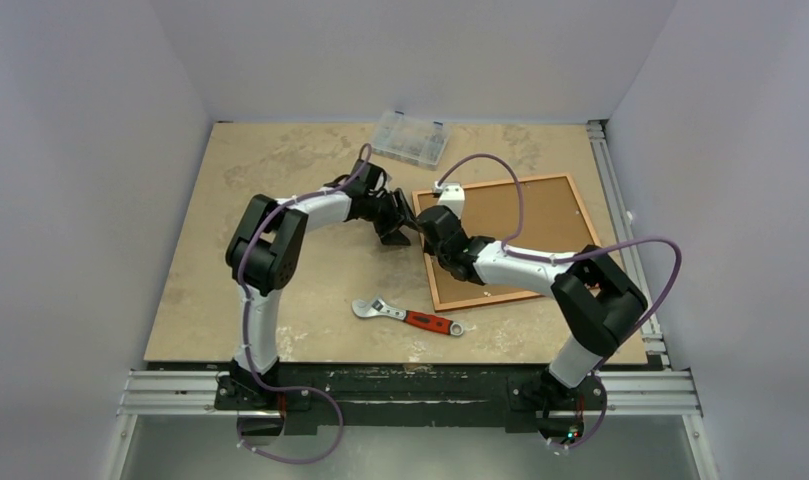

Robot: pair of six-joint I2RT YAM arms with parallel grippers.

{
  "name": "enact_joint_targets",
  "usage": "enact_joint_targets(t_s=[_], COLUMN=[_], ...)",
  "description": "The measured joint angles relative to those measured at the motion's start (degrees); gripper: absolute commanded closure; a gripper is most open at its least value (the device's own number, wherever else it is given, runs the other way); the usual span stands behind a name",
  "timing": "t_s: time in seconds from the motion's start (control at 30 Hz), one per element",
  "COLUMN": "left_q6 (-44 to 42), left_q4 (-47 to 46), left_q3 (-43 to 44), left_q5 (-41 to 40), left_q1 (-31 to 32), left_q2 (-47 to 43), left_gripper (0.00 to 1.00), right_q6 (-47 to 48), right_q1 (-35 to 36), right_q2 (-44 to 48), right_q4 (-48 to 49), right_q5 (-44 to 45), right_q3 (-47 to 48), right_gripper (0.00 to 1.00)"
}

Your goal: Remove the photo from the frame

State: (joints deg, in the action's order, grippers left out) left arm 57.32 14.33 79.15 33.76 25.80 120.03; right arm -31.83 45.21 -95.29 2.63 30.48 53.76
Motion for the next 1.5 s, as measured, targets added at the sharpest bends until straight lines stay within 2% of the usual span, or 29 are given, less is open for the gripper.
enact_joint_targets(t_s=[0.37, 0.57, 0.8, 0.93, 1.1, 1.23, 1.5], left_q6=[-1.03, -2.71, -2.89, -2.25, -0.74, 0.35, 0.46], left_q4=[5.14, 10.05, 12.09, 11.91, 13.11, 13.77, 19.74], left_q3=[5.64, 7.91, 9.81, 10.08, 10.6, 10.91, 15.87], left_q5=[-4.48, -10.43, -11.28, -11.19, -11.06, -11.3, -11.72], left_q1=[2.27, 3.78, 4.09, 4.24, 3.98, 3.91, 4.09], left_q2=[3.17, 3.17, 3.87, 3.96, 3.98, 4.0, 6.19], left_gripper=[0.56, 0.71, 0.78, 0.9, 0.97, 1.0, 1.0], right_q6=[-0.66, -0.94, -1.11, -1.09, -1.01, -0.7, -0.46], right_q1=[0.0, 0.0, 0.02, 0.02, 0.07, 0.46, 3.21], right_q2=[0.96, 1.75, 2.47, 2.47, 2.47, 2.84, 3.5], right_q4=[0.94, 1.2, 1.01, 1.01, 0.81, -0.39, -6.58], right_q5=[-0.2, -0.63, -1.46, -1.53, -1.53, -1.53, 0.52], right_q3=[-1.38, -2.21, -2.71, -2.71, -2.71, -2.54, -0.61], right_gripper=[1.0, 1.0, 1.0, 1.0, 1.0, 1.0, 1.0])
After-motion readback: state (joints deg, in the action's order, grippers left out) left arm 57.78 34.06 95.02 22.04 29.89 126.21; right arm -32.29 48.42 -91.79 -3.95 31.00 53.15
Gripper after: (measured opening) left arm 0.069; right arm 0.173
